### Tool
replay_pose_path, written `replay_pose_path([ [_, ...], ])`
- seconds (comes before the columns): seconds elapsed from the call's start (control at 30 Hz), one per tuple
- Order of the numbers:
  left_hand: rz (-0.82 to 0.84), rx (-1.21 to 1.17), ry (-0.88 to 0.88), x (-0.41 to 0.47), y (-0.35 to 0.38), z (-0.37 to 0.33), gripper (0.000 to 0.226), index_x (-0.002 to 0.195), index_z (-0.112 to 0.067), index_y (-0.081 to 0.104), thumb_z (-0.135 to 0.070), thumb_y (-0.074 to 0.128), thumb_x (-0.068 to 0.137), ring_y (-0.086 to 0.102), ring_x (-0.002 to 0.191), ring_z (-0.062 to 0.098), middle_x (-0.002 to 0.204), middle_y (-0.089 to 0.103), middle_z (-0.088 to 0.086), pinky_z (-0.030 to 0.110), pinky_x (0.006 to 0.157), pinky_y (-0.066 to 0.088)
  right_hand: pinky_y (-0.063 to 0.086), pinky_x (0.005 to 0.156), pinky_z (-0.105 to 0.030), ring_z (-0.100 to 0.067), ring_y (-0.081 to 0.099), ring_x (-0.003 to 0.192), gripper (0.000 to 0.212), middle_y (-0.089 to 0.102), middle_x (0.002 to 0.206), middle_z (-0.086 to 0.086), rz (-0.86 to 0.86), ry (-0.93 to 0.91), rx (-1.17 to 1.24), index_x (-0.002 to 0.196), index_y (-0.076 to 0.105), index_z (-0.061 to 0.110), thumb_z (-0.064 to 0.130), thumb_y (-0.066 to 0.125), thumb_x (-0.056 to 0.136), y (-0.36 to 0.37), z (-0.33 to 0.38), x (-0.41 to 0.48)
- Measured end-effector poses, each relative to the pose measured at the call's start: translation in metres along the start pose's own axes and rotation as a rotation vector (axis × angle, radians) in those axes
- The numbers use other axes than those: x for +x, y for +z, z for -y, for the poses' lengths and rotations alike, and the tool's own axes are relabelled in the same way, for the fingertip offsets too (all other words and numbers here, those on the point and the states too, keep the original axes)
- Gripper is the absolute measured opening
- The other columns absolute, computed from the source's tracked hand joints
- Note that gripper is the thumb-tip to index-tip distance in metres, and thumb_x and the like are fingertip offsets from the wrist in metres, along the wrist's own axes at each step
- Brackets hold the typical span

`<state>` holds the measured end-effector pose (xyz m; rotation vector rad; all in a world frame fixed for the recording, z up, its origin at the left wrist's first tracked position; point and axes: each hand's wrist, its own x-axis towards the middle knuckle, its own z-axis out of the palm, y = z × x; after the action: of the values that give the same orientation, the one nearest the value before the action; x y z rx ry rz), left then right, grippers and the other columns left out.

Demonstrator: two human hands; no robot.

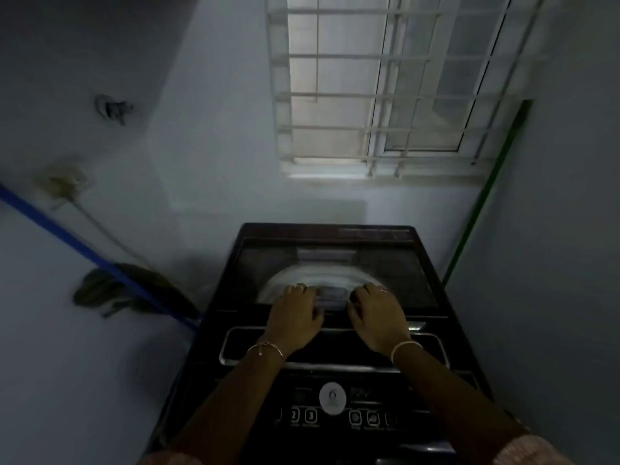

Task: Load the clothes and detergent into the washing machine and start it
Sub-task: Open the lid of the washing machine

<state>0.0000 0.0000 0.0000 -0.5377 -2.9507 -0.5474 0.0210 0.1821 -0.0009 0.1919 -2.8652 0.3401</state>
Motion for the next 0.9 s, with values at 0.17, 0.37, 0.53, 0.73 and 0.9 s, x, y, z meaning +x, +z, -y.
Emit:
replay_pose_path([
  [0.17,0.107,-0.024,-0.023,-0.009,0.017,0.002,0.029,0.109,-0.021,0.063,-0.036,0.052,0.086,0.056,0.108,0.024,0.113,0.062,0.003,0.037,0.086,0.048,0.046,0.074,-0.036,-0.031,0.061,0.087,0.025,0.065,0.092,-0.011,0.036,-0.001,0.030,0.090,0.060,0.010,0.030,0.045,0.093,0.014,0.002,-0.009],
  [0.37,0.142,-0.025,-0.012,-0.017,0.027,0.005,0.027,0.101,-0.021,0.064,-0.037,0.044,0.092,0.061,0.100,0.023,0.105,0.066,0.002,0.036,0.081,0.048,0.047,0.074,-0.036,-0.029,0.063,0.093,0.031,0.067,0.101,-0.007,0.154,0.036,0.079,0.095,0.059,0.016,0.036,0.036,0.098,0.024,0.008,-0.019],
  [0.53,0.094,-0.058,-0.006,-0.027,0.035,0.007,0.043,0.109,-0.025,0.063,-0.057,0.045,0.088,0.059,0.103,0.017,0.108,0.065,-0.003,0.031,0.086,0.044,0.049,0.072,-0.037,-0.031,0.065,0.086,0.032,0.069,0.094,-0.010,0.184,0.038,0.064,0.093,0.056,0.016,0.036,0.032,0.099,0.028,0.009,-0.020],
  [0.73,0.098,-0.045,0.035,-0.043,0.030,0.006,0.094,0.129,-0.036,0.050,-0.092,0.044,0.054,0.049,0.115,0.008,0.123,0.056,-0.013,0.030,0.104,0.034,0.047,0.074,-0.037,-0.033,0.065,0.087,0.036,0.070,0.094,-0.012,0.206,0.078,0.071,0.094,0.059,0.014,0.036,0.032,0.099,0.029,0.011,-0.017],
  [0.9,0.134,0.010,0.067,-0.043,0.027,0.004,0.108,0.136,-0.036,0.041,-0.092,0.050,0.044,0.044,0.121,0.011,0.129,0.049,-0.011,0.032,0.109,0.028,0.047,0.079,-0.036,-0.030,0.064,0.090,0.038,0.069,0.097,-0.011,0.283,0.128,0.137,0.094,0.062,0.013,0.036,0.033,0.099,0.025,0.011,-0.013],
])
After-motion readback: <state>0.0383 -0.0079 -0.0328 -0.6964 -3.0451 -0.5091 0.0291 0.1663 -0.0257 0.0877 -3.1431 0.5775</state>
